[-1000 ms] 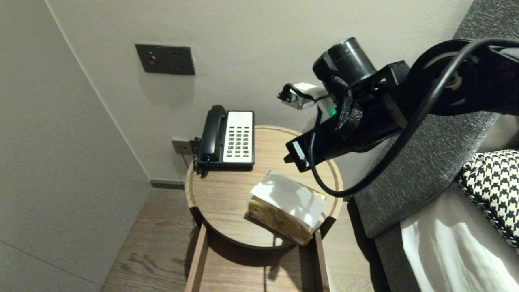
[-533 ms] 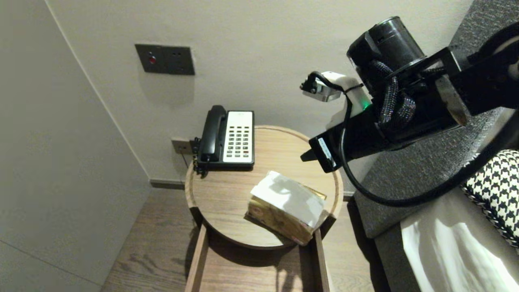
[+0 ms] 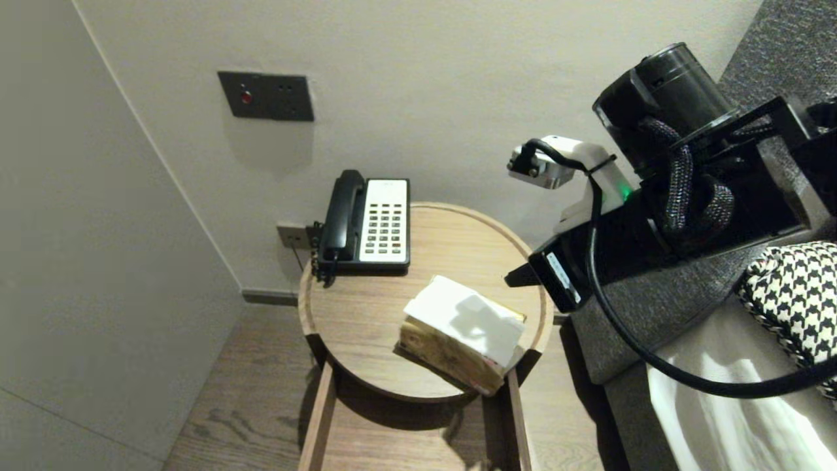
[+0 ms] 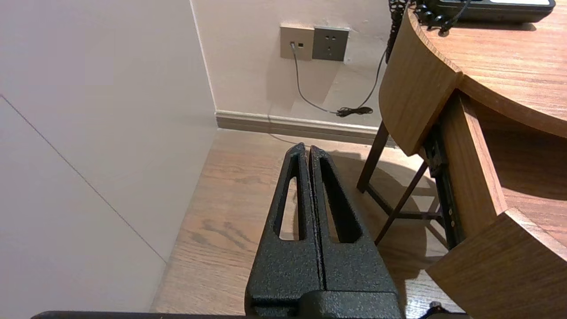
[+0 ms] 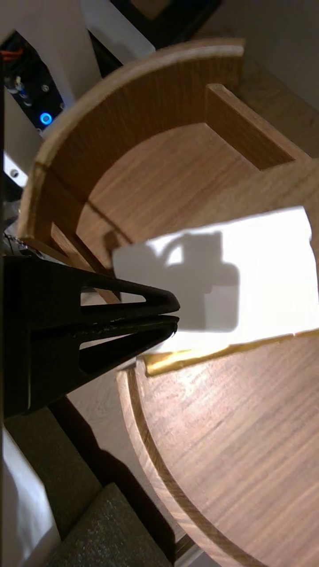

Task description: Put the tissue on the table in the drawer one by one

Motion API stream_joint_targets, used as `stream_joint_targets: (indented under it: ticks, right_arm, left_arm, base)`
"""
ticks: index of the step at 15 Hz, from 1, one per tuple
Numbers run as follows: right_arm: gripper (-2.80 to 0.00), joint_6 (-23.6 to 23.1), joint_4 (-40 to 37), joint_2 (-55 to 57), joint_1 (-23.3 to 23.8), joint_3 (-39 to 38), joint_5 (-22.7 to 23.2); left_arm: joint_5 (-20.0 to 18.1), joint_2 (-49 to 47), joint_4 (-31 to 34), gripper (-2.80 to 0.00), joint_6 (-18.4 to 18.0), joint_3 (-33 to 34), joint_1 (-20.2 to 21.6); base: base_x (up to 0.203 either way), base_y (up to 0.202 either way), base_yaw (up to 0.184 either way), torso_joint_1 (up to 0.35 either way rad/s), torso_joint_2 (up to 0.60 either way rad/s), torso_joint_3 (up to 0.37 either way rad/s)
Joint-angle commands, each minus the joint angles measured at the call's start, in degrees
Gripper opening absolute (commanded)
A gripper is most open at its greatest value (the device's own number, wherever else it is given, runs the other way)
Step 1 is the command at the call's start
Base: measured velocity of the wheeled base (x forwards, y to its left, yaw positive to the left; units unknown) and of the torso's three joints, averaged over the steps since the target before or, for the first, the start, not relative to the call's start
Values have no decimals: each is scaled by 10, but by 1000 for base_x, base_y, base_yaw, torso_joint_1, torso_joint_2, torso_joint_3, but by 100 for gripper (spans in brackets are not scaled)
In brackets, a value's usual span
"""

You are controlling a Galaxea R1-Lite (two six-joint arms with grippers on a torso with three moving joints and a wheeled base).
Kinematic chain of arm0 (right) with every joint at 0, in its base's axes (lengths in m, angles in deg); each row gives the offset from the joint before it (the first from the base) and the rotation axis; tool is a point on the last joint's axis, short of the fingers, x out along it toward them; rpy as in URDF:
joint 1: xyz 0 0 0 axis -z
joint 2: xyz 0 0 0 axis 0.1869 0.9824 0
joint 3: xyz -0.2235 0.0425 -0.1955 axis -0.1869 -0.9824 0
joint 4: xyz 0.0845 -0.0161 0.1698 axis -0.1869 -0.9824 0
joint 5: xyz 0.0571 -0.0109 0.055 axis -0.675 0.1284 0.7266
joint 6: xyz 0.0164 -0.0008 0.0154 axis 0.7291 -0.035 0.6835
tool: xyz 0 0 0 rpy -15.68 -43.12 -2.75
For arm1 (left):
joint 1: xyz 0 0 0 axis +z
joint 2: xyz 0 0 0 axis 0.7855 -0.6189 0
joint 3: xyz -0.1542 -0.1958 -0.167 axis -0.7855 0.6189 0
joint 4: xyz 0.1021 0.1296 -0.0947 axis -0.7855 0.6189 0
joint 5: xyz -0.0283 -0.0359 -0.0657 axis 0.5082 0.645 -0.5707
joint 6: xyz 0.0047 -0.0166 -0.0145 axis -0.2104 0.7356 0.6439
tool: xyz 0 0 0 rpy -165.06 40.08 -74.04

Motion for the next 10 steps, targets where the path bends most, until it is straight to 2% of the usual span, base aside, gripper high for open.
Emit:
stream_joint_targets:
  ticks: [1,3,4,6,10]
  right_arm:
    - [-280,-1,-2,-23,0,-22,11]
    - [-280,-8,22,-46,0,-66,18]
    - [0,-15,57,-60,0,-100,22]
    - [0,-30,135,-88,0,-156,37]
    - [0,-81,157,-85,-7,-212,49]
  left_arm:
    - [0,2,-1,-280,1,0,0]
    - [0,3,0,-280,1,0,0]
    - [0,3,0,-280,1,0,0]
    - [0,3,0,-280,1,0,0]
    - [0,3,0,-280,1,0,0]
  base:
    - [0,0,0,0,0,0]
    - [0,0,0,0,0,0]
    - [0,0,0,0,0,0]
    - [0,0,0,0,0,0]
    - [0,0,0,0,0,0]
